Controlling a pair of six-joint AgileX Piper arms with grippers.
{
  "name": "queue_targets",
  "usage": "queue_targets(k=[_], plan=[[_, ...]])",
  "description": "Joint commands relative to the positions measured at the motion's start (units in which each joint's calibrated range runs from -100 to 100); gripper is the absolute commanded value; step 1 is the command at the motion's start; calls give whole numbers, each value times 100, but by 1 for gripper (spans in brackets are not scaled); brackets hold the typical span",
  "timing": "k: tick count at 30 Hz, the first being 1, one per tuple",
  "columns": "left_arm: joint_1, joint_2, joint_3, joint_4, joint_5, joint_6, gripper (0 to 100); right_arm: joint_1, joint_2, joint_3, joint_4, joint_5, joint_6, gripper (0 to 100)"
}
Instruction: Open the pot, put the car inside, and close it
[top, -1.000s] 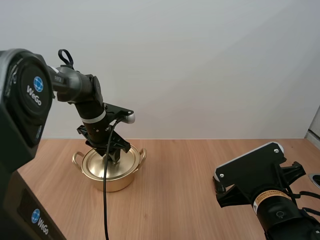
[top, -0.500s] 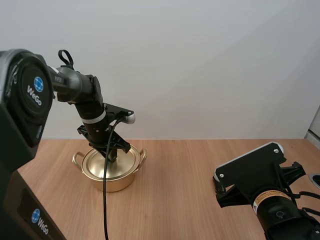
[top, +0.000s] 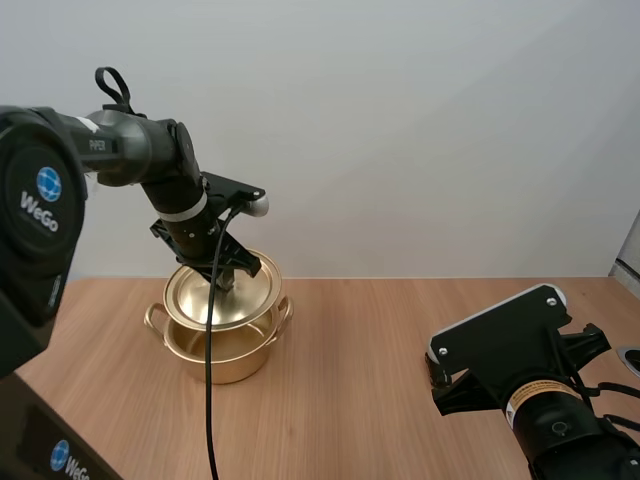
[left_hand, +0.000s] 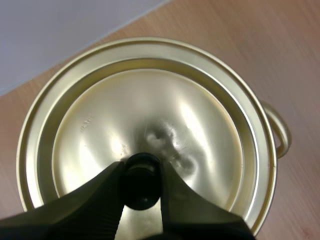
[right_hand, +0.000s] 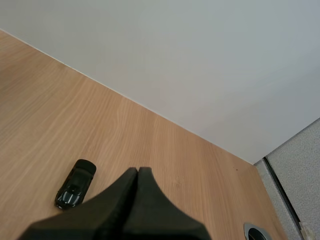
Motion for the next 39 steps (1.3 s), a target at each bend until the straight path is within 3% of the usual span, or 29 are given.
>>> queue_targets(k=[1, 10, 15, 27, 31, 33, 37, 39], plan=[[0, -297, -143, -104, -8, 0, 0, -1, 2, -8, -2, 0, 6, 0], [0, -1750, -1111, -1024, -233, -9, 0, -1, 16, -20, 10, 49, 6, 0], [0, -2624, -1707, -1079, -700, -248, 0, -1, 16, -286, 238, 254, 124, 0], [5, -4187, -2229, -1079, -2615, -827, 0, -1, 16, -1178, 459, 2327, -104, 0], [8, -4404, -2229, -1079, -2905, -1261, 0, -1, 16, -1611, 871, 3076, -122, 0], [43, -4490, -2229, -1079, -3050, -1355, 0, -1, 16, -1724, 1140, 3170, -321, 0], [43, -4566, -2229, -1079, -3440, -1355, 0, -1, 393, -1812, 2332, 3170, -1645, 0], [43, -4566, -2229, -1079, -3440, -1355, 0, -1, 857, -1812, 2751, 3101, -2006, 0]])
